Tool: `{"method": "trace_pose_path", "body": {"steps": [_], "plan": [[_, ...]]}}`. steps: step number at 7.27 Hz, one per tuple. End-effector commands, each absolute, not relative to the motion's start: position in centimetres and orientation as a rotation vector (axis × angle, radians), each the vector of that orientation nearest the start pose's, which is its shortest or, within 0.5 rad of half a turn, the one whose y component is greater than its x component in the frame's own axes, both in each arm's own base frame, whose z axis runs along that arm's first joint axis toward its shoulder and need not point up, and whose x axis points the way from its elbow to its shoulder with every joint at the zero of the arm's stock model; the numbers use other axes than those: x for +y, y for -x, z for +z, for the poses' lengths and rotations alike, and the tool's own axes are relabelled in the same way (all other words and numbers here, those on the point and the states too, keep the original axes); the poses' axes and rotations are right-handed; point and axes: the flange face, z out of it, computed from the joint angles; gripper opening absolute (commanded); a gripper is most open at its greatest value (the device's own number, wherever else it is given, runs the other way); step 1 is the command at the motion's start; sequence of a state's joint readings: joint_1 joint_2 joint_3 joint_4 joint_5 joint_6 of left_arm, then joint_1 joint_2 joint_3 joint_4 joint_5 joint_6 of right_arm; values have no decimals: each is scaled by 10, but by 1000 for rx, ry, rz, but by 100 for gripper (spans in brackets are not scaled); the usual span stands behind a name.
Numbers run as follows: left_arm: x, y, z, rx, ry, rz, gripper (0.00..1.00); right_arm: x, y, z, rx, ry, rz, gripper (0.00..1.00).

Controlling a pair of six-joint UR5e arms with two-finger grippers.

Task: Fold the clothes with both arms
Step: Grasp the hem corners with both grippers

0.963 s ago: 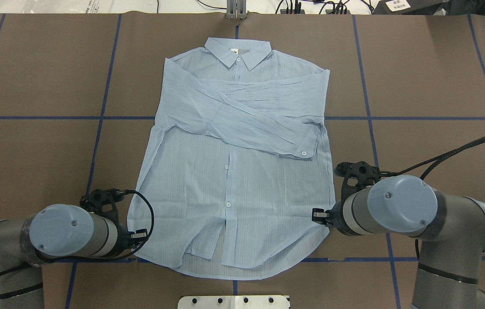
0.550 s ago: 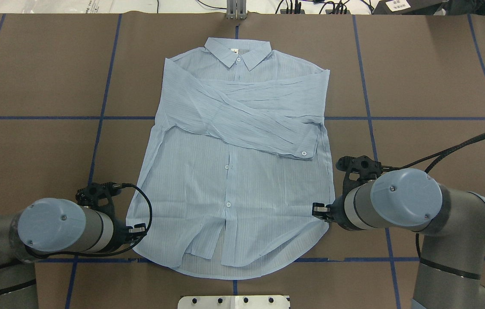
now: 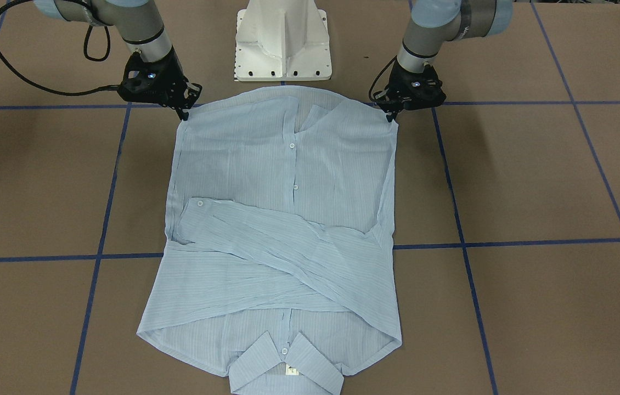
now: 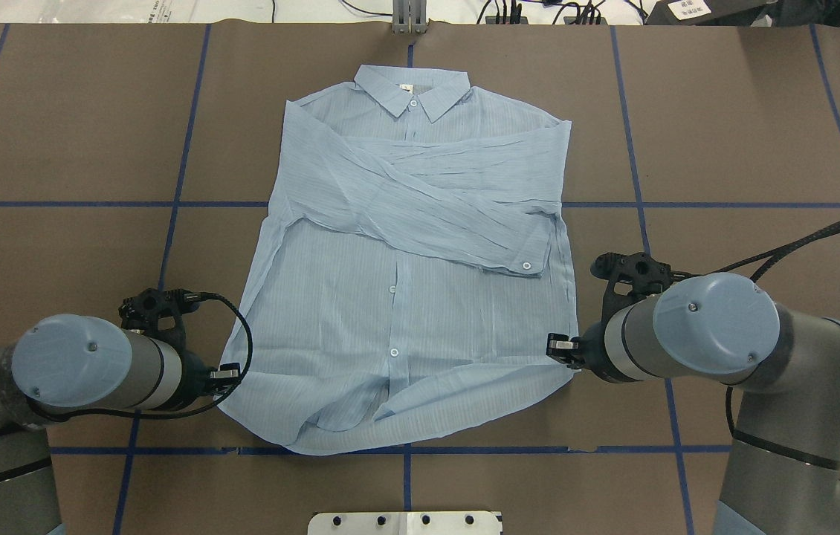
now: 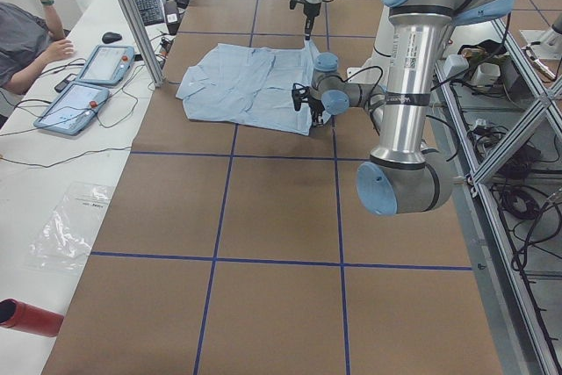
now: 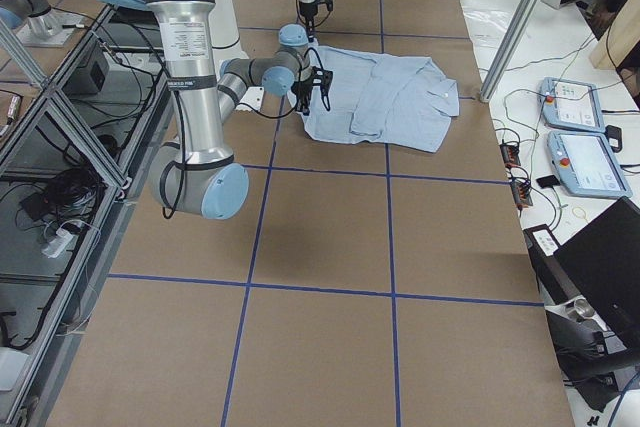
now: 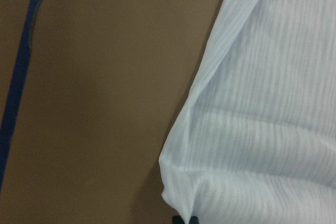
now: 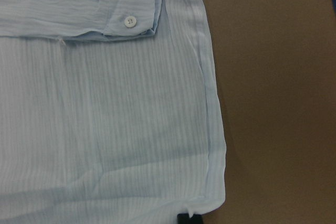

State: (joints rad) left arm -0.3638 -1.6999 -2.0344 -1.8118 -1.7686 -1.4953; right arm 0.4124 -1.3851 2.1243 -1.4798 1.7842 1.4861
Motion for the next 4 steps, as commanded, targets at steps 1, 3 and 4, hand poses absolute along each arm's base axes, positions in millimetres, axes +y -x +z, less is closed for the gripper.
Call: {"method": "trace_pose_path", "body": {"steps": [1,3,4], "plan": [[-292,-444,355,858,-10,-165,0,-313,416,310,-848,-14,231,0],[-292,-444,347,873,-12,-160,0,-318,411,309,-852,-12,240,0],[-290,-441,338,892,-16,-158,0,-326,403,308,-863,5,251,0]]}}
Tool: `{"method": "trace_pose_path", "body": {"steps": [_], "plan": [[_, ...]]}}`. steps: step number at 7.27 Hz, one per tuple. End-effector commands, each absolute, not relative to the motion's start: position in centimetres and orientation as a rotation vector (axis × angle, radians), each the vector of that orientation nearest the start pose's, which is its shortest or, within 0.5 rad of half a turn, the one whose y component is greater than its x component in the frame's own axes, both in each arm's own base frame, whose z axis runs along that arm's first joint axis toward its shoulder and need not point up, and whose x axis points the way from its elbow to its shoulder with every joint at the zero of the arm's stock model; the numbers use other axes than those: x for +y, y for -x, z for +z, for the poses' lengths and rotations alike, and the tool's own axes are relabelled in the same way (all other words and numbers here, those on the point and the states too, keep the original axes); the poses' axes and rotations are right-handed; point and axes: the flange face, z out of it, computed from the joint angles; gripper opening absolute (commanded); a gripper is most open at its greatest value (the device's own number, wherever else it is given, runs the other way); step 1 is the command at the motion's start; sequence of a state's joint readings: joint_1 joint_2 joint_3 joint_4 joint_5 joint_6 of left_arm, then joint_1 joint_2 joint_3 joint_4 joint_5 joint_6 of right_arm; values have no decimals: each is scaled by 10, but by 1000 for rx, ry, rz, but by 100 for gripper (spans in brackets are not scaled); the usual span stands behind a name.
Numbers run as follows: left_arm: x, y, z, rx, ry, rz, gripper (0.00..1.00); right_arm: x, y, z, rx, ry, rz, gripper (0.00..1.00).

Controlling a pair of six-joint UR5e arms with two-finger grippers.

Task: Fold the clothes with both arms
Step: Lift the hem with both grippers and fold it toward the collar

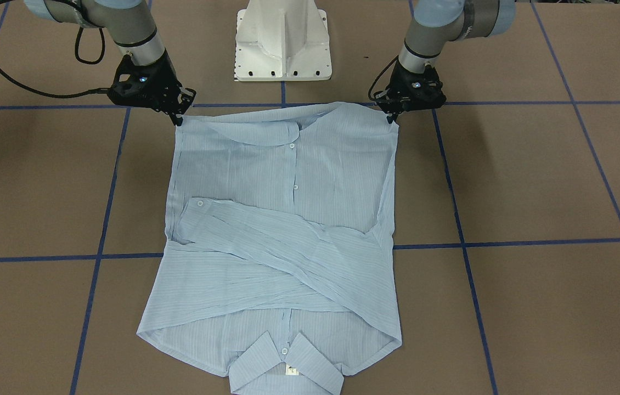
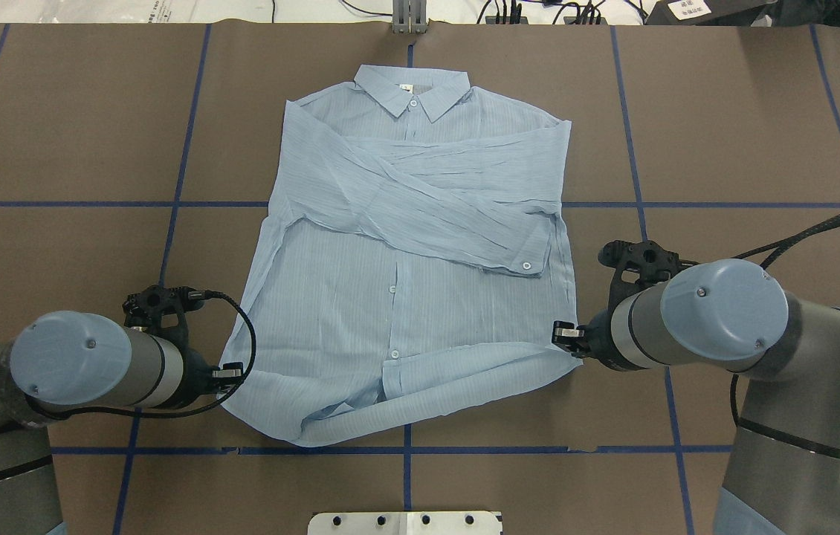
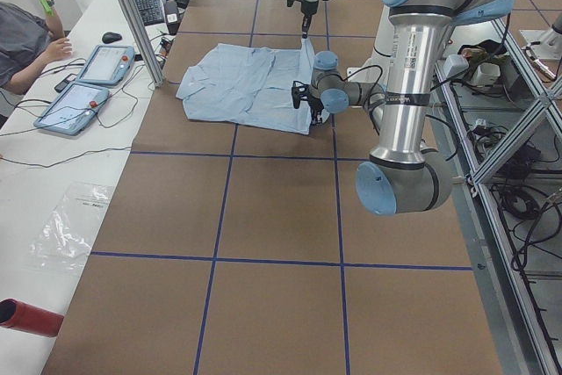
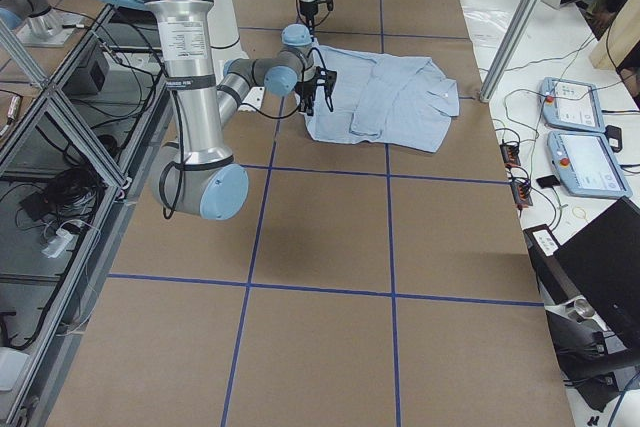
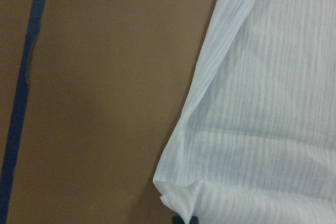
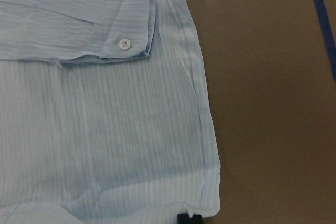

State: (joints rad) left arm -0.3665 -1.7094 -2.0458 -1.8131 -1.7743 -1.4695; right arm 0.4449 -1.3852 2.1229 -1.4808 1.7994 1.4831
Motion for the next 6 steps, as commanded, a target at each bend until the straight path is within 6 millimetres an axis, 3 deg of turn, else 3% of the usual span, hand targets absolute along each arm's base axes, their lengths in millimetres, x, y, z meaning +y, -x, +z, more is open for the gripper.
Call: {"method": "trace_pose_path", "body": {"steps": [1,4,5,6], "plan": [[-293,-433,323,922,-30,-163,0,-338,392,307,-872,10,264,0],[-364,-392,280,1000,-128,-220,0,-373,359,303,-892,-19,282,0],[-391,-374,278,1004,-157,-207,0,-393,358,286,-915,-37,304,0],[-424,-378,260,1021,-171,-233,0,-423,354,275,-928,-45,340,0]]}}
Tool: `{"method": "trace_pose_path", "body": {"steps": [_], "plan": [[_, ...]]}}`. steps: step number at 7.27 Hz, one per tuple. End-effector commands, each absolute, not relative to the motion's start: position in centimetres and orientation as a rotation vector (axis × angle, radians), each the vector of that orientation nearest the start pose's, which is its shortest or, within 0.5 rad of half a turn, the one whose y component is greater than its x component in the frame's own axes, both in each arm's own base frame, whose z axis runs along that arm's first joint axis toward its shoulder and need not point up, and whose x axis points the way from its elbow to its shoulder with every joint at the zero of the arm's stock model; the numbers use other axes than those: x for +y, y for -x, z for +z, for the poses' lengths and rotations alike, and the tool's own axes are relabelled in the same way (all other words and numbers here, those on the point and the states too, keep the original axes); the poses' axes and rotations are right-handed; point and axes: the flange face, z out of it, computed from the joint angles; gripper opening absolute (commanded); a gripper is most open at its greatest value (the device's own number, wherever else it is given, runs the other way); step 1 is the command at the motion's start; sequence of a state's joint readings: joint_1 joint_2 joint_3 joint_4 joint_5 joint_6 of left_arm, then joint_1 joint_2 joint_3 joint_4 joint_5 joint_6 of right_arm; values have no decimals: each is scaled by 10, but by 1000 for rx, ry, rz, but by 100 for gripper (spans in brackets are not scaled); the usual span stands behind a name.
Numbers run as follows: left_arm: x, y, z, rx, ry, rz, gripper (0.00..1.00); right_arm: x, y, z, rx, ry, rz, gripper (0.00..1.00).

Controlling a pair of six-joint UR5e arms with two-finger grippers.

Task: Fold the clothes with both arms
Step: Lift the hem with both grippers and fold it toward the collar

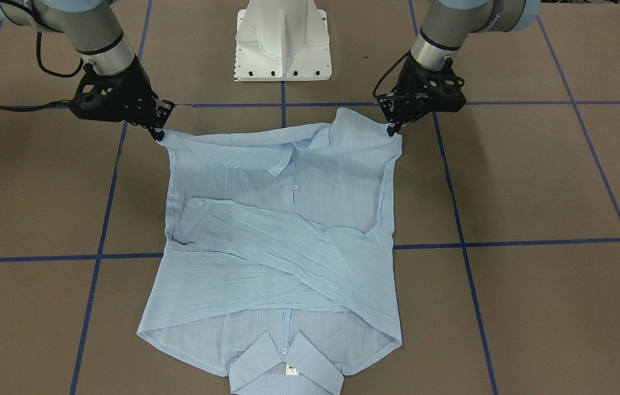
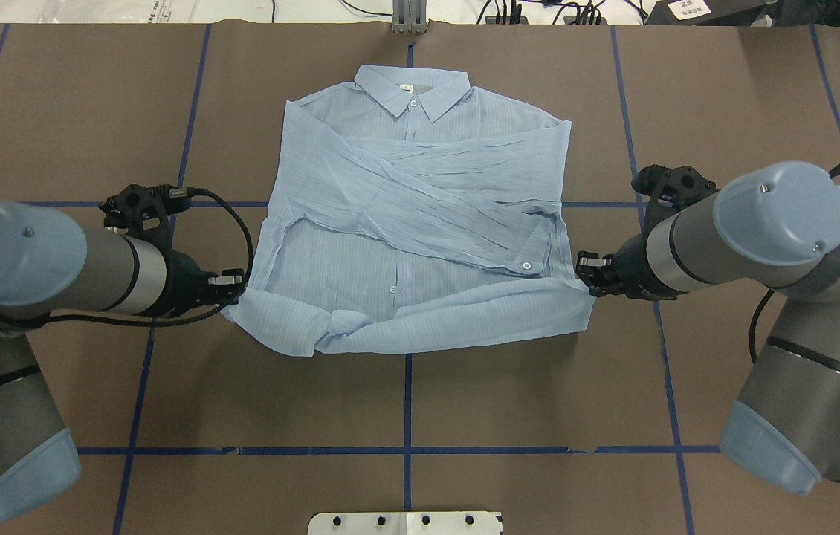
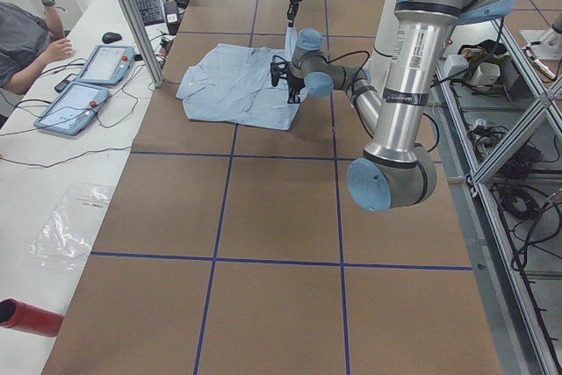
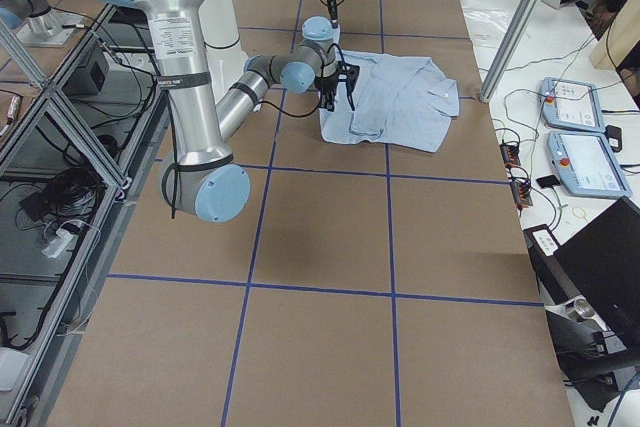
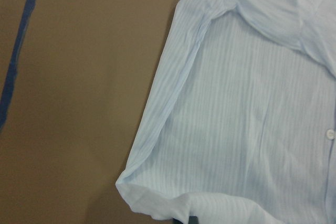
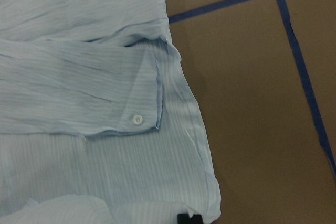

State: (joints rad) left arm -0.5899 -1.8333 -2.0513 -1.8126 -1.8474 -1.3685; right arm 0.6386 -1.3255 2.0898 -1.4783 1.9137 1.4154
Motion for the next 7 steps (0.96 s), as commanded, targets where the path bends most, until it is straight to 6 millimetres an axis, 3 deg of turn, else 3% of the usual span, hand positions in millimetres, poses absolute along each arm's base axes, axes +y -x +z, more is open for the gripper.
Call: {"method": "trace_pose_path", "body": {"steps": [1,2,4,5,7], "plan": [[-466,-391,243,1021,-187,-268,0,-454,341,272,-935,-36,382,0],[-497,-394,250,1000,-194,-301,0,-488,329,273,-926,-61,395,0],[-569,-394,233,1003,-249,-349,0,-563,331,277,-882,-69,416,0],[-601,-411,243,1003,-253,-364,0,-594,330,281,-862,-63,402,0],[-653,-423,264,1007,-271,-399,0,-643,339,290,-836,-39,404,0]]}}
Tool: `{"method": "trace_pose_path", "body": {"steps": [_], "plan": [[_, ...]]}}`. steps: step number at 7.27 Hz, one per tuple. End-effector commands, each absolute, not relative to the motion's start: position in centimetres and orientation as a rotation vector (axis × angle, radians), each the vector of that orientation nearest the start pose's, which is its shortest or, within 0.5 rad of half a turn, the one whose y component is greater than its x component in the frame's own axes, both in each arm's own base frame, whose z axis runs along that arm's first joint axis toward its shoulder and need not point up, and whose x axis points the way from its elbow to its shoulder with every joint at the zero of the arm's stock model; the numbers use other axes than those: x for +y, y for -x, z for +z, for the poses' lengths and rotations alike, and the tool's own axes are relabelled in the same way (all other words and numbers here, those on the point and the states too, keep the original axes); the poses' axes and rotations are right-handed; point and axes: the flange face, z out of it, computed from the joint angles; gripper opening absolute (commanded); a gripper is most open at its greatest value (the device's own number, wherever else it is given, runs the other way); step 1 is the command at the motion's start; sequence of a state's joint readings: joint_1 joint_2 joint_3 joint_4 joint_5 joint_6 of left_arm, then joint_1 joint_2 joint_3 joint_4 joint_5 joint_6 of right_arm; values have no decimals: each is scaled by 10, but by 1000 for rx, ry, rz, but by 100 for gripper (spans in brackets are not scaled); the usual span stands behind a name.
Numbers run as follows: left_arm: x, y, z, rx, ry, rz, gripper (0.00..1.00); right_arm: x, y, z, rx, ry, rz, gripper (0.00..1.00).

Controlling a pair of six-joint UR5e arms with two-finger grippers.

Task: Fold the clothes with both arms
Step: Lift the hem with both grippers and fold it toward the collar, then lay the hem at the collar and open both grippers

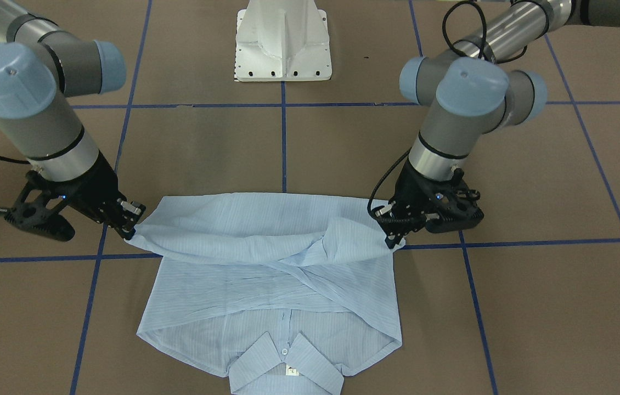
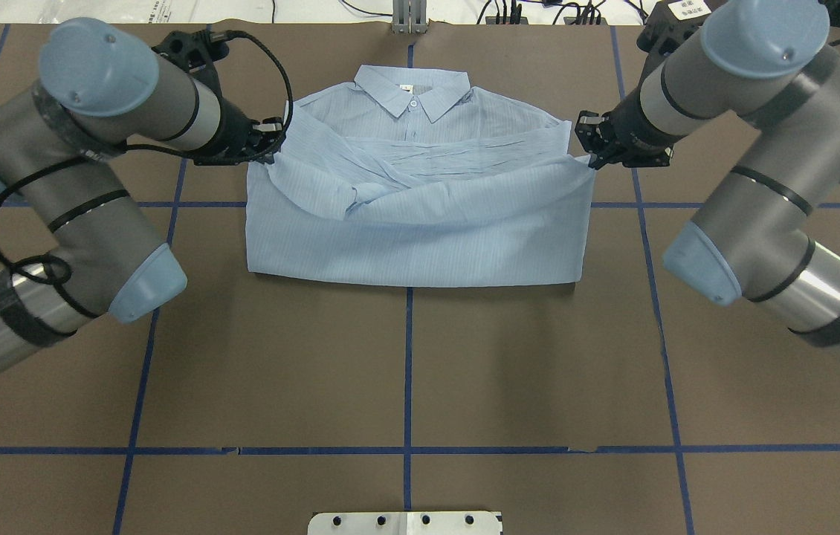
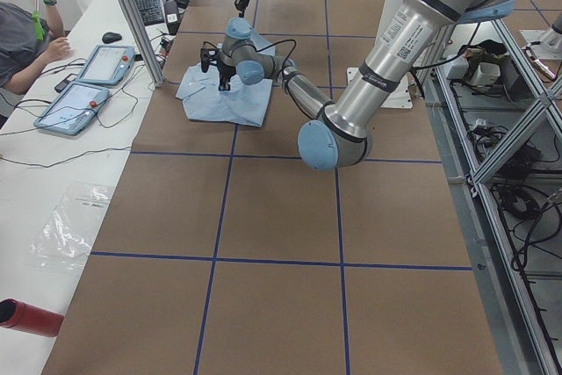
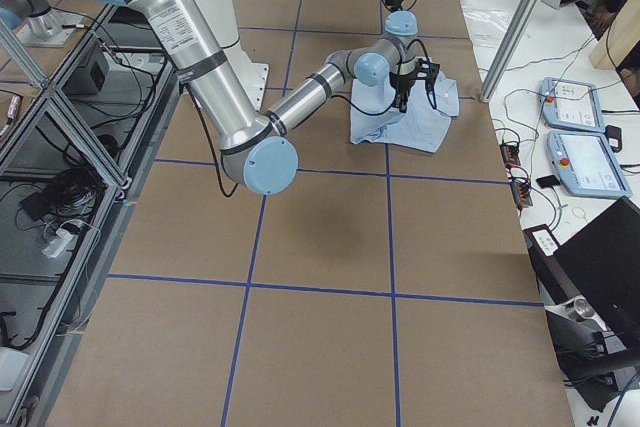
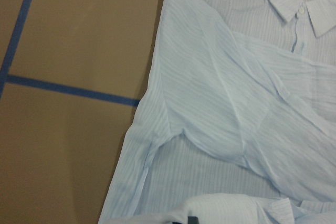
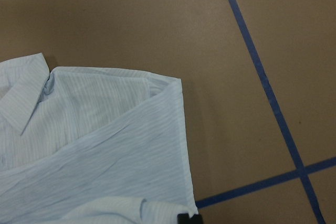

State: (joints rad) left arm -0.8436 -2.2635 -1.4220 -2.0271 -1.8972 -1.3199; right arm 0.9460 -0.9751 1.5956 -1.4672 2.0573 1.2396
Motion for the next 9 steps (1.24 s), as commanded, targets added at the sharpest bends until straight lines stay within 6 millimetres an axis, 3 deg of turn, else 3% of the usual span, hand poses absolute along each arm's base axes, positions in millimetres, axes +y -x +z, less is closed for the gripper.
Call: {"method": "trace_pose_path", "body": {"steps": [1,3,4,6,8,9], "plan": [[-665,-430,272,988,-253,-417,0,-658,343,299,-830,-31,413,0],[-689,-442,318,1002,-271,-428,0,-687,348,339,-822,-33,425,0],[-696,-447,326,990,-263,-430,0,-702,358,340,-805,-17,432,0],[-700,-451,337,988,-266,-432,0,-706,353,354,-785,-19,413,0],[-704,-454,329,995,-270,-430,0,-707,352,355,-784,-19,414,0],[-704,-454,328,997,-272,-429,6,-707,352,354,-785,-22,414,0]]}}
